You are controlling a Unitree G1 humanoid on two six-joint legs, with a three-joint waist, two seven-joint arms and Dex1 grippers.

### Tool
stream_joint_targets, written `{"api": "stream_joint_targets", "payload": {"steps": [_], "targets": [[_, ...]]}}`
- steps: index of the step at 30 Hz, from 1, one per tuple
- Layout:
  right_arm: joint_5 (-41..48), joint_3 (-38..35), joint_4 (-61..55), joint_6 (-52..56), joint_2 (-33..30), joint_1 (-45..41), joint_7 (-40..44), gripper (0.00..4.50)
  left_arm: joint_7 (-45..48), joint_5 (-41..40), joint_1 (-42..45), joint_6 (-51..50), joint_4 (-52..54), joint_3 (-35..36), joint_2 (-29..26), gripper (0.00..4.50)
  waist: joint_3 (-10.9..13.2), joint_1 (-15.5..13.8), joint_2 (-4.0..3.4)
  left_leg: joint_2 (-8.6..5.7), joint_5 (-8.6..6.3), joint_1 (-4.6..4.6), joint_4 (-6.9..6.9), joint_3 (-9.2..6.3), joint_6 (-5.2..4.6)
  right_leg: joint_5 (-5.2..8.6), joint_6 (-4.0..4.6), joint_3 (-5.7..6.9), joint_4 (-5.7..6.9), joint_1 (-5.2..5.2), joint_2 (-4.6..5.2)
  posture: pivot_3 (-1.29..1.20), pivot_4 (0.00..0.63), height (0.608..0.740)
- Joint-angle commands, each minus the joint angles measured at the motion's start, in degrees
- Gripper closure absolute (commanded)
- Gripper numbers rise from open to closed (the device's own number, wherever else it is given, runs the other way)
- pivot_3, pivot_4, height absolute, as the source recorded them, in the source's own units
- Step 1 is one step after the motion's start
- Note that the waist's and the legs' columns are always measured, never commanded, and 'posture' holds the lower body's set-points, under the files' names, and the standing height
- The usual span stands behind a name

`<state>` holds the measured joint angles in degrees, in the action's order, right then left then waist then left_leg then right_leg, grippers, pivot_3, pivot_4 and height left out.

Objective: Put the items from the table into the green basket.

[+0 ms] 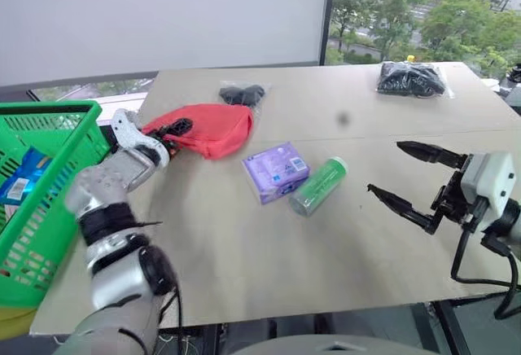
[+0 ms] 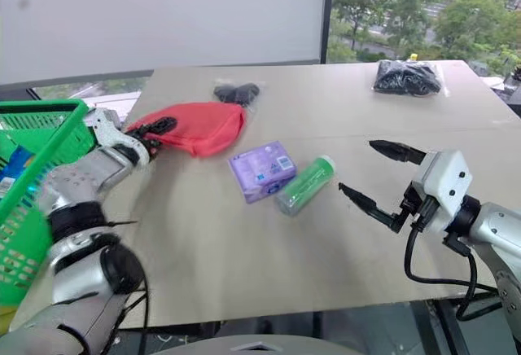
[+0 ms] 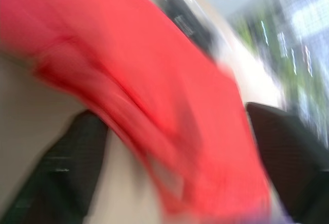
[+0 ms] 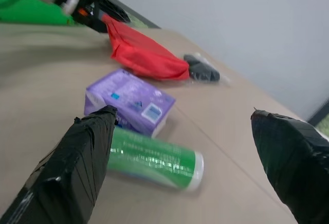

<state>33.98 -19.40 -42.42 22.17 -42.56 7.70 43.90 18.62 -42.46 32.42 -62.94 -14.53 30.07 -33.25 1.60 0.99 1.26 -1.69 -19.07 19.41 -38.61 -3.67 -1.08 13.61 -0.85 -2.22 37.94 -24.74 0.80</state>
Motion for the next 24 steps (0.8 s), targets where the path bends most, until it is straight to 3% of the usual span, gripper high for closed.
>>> {"api": "stream_joint_targets", "payload": {"steps": [1,5,11,18,24], "targets": [[0.52,-1.29,-1.65,-0.65,-0.62,-0.19,-0.01,0.0,16.41,-2.47,-4.09,-2.13,12.07,-9.47,-9.64,0.08,0.0,0.16,-0.02,0.0,0.02,0.0,-0.02,0.01,0.03,0.0,0.01,0.0,0.01,-0.01,0.0,-0.05,0.0,0.74],[0.36,-1.19,-1.68,-0.79,-0.72,0.14,0.03,0.0,26.07,-2.42,-1.71,-1.37,15.08,-16.35,-15.46,0.08,-0.02,-0.58,-0.27,-0.01,0.08,-0.12,-0.03,0.0,0.11,-0.05,0.08,0.07,0.04,0.16,0.01,-0.05,0.0,0.74],[0.76,-1.36,-1.99,-0.38,-0.75,0.03,-0.29,0.0,35.87,6.71,10.06,4.37,12.68,-34.8,-15.12,0.08,0.02,-1.04,-0.42,-0.06,-0.02,-0.85,-0.04,-0.14,-0.12,-0.01,0.05,0.23,-0.17,1.15,-0.26,-0.06,0.0,0.74],[0.56,-1.34,-3.28,-0.15,-0.55,1.61,-0.75,0.0,41.25,29.07,22.04,25.56,-16.02,-54.16,-4.71,0.08,0.03,-0.02,-0.42,-0.04,0.08,-0.74,-0.11,0.05,0.06,-0.02,0.07,-0.09,-0.12,1.06,-0.7,-0.1,0.0,0.74],[-0.65,-3.7,-4.87,2.29,-2.85,6.99,-0.21,0.0,48.99,40.24,28.21,40.37,-37.44,-60.02,1.68,0.08,0.07,1.04,-0.4,-0.01,-0.12,-0.67,-0.21,0.2,-0.29,-0.02,0.06,-0.15,-0.15,1.06,-0.77,-0.14,0.0,0.74]]}}
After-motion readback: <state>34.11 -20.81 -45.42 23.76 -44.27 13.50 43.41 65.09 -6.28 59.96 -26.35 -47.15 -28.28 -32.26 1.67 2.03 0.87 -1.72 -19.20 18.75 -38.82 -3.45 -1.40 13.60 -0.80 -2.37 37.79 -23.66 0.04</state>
